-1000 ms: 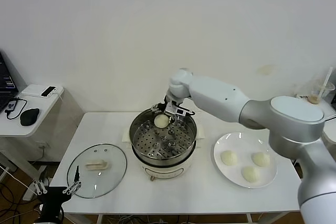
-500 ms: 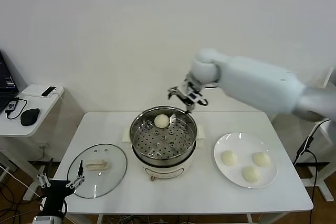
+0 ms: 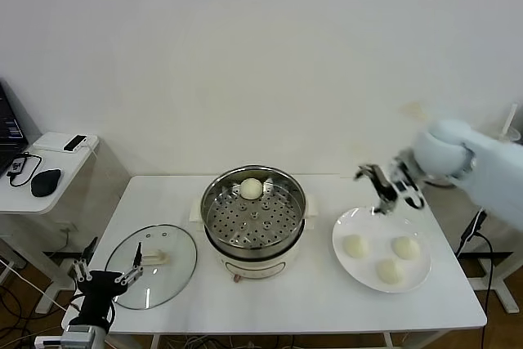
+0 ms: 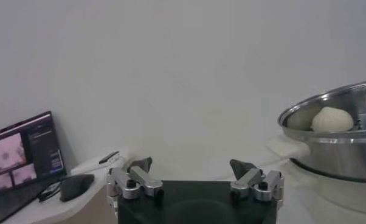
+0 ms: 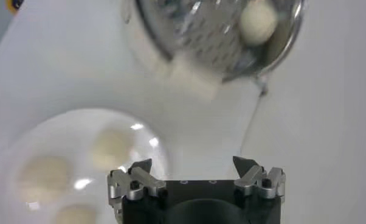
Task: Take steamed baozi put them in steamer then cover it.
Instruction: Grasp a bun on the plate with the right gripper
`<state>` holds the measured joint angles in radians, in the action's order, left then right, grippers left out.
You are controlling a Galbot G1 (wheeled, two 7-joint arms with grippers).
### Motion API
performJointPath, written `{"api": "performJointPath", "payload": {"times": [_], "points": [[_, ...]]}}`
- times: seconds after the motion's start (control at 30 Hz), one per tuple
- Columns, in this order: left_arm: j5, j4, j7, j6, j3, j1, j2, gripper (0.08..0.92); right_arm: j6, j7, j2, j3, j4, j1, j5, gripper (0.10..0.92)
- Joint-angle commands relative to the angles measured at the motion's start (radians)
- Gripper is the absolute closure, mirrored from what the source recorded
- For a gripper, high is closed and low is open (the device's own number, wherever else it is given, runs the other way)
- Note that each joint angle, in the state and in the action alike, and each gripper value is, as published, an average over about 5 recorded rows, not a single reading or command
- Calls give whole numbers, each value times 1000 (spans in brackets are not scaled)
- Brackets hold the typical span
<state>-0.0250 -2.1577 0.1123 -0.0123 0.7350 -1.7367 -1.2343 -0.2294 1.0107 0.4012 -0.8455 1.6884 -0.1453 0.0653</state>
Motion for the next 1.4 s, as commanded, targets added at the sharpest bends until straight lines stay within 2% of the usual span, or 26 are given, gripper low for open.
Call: {"api": "performJointPath", "payload": {"times": [0.03,0.2,0.63,1.07,1.4], "points": [[-1,4,-1,-1,-9,10,10,177,-48,-25,-177,287,81,397,58,203],[-1,17,-1,-2,3,6,9,177,-60,-63,-68,330,9,477,83,203],[2,44,2,1,34,-11,-5,177,-106,-75,186,268,-214,430,112,203],[11,38,1,-2,39,-18,-16,177,-122,-66,310,260,-332,400,97,203],[11,39,1,-1,40,-21,-21,177,-143,-52,341,236,-372,385,106,203]]}}
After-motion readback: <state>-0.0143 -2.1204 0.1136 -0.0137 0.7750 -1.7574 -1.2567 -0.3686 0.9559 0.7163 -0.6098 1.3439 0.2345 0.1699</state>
